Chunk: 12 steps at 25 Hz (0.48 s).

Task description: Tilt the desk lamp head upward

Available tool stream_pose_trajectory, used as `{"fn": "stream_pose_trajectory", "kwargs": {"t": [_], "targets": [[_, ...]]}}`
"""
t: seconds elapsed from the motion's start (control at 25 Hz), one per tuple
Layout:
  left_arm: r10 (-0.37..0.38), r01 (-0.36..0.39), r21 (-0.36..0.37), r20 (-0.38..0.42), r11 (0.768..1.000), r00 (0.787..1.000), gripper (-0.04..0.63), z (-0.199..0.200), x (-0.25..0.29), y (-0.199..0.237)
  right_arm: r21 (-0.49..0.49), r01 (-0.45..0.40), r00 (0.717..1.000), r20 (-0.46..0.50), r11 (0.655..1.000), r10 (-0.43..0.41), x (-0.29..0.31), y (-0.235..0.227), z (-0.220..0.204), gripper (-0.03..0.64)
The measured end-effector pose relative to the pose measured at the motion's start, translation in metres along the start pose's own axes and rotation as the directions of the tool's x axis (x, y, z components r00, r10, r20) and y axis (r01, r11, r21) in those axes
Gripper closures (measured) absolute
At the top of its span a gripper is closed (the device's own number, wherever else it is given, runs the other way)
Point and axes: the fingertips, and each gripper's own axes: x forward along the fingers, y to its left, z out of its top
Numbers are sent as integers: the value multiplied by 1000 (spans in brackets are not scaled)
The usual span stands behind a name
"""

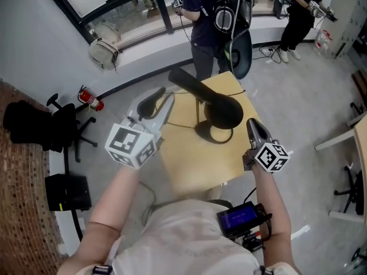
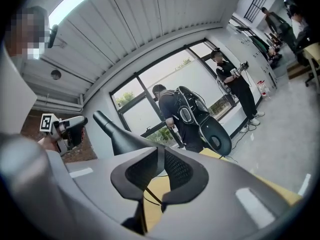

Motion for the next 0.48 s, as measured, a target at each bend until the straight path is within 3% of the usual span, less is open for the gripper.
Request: {"fn": "stream_pose_trajectory", "kwargs": {"t": [0.24, 0.48], "targets": [[-44, 44, -25, 7, 999, 999, 417, 21, 18, 21, 27, 6, 1000, 11, 1000, -6, 5, 7, -4, 486], [-129, 126, -51, -63, 991, 990, 351, 22, 43, 21, 97, -17, 1000, 26, 995, 14, 11, 6, 4, 432]]}}
